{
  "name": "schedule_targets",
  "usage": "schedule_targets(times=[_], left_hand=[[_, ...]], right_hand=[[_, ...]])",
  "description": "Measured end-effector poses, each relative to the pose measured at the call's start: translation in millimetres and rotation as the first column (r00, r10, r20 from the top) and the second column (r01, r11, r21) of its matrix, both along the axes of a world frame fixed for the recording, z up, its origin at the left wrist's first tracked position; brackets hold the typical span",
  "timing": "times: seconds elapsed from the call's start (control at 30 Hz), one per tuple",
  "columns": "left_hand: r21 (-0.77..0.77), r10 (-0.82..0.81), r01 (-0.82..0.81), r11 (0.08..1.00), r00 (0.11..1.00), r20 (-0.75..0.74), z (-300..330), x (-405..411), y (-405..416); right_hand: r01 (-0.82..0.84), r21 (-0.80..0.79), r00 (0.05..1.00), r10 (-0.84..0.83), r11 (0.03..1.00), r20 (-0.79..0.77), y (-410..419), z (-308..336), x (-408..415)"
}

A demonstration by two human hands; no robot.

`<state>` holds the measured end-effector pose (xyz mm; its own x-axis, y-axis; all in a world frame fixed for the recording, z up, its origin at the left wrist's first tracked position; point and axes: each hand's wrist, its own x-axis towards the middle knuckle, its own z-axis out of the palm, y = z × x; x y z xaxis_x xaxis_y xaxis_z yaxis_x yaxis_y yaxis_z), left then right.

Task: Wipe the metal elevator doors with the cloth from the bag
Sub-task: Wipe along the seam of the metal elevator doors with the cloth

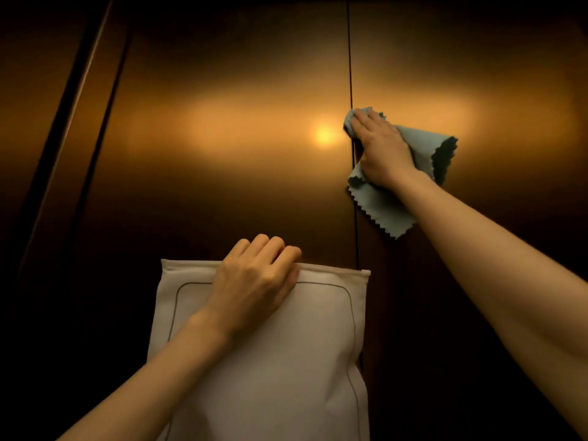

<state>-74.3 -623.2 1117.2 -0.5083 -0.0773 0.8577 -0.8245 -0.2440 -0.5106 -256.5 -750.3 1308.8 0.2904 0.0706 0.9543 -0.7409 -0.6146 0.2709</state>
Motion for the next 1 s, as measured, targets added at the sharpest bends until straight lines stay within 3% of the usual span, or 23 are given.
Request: schedule_targets(times=[0.2,0.43,0.7,1.0], left_hand=[[-0.1,0.025,-0.025,0.995,1.0,0.003,57.6,8.8,-18.3],[-0.107,-0.033,0.029,0.994,0.999,-0.04,89.6,12.4,-33.0],[0.005,-0.044,0.044,0.999,0.996,-0.072,85.5,18.8,-36.4],[0.063,-0.055,0.058,0.996,0.997,-0.048,59.8,35.8,-34.9]], right_hand=[[0.008,-0.045,1.0,-0.008,0.999,0.001,-1.7,66.4,0.9],[0.074,-0.032,0.997,-0.074,0.997,-0.008,2.0,118.2,1.6],[0.121,0.115,0.992,-0.117,0.986,-0.047,11.0,147.5,7.4],[-0.013,0.046,0.999,0.01,0.999,0.052,6.3,118.6,16.0]])
